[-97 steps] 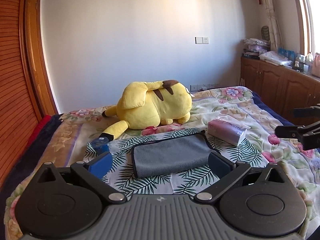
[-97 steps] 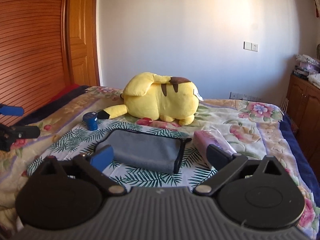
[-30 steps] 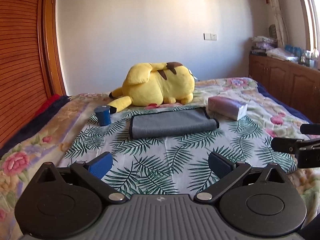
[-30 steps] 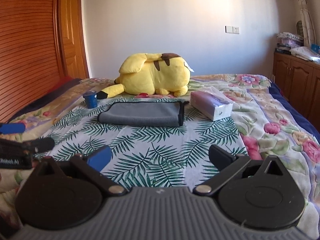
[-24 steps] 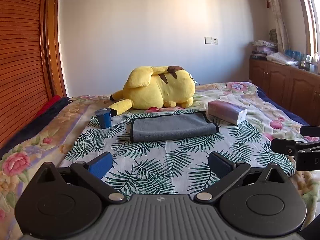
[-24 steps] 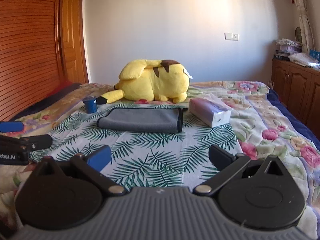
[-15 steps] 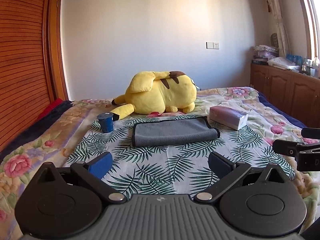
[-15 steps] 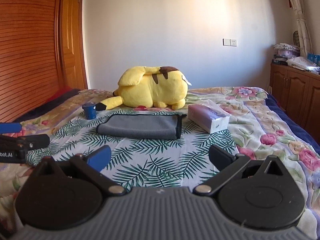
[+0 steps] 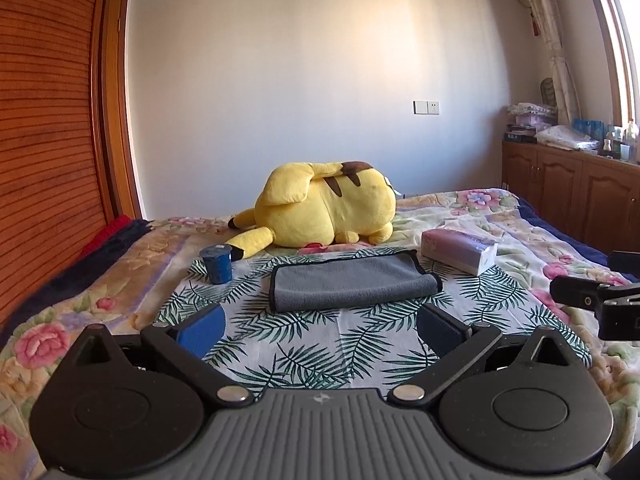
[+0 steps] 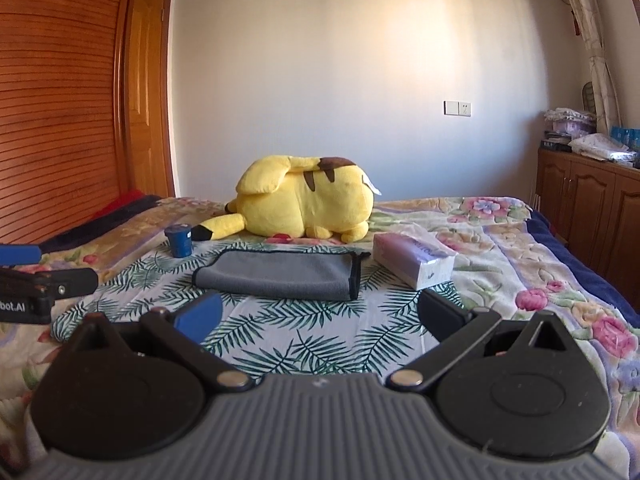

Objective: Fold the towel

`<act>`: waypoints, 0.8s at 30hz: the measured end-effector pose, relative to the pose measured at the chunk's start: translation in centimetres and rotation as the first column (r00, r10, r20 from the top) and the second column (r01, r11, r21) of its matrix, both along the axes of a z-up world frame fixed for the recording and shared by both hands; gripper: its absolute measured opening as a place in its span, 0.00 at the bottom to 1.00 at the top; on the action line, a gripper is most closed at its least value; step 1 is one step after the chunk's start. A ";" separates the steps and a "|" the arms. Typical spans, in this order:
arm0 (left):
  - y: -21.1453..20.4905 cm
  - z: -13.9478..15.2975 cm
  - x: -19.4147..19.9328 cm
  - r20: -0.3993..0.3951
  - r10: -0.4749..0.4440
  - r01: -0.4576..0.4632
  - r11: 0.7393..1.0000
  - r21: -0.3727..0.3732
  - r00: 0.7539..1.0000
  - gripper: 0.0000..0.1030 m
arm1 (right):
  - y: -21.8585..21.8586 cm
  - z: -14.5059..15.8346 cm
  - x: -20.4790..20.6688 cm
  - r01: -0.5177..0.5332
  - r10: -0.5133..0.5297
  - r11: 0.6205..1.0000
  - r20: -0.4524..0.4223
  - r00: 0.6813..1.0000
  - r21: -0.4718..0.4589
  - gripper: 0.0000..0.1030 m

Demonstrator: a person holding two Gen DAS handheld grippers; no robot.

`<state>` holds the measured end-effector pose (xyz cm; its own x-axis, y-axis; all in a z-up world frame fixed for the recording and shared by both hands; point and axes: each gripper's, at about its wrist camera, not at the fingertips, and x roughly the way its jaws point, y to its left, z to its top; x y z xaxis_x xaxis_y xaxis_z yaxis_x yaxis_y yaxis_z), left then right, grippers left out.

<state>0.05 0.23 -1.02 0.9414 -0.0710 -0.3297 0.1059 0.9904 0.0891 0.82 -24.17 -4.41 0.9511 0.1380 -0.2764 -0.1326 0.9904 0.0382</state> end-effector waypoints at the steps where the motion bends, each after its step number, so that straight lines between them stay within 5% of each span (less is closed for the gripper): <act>1: 0.0 0.0 -0.1 0.004 -0.002 0.002 1.000 -0.001 1.000 1.00 | 0.0 0.0 0.0 0.002 -0.002 1.000 0.004 1.000 0.002 1.00; 24: 0.2 0.0 -0.3 0.016 -0.002 0.002 1.000 0.006 1.000 1.00 | -0.8 0.1 -0.3 0.023 -0.023 0.999 0.021 1.000 0.031 1.00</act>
<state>-0.27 0.45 -0.98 0.9465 -0.0710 -0.3148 0.1066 0.9895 0.0972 0.50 -24.95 -4.28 0.9596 0.1239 -0.2525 -0.1108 0.9917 0.0658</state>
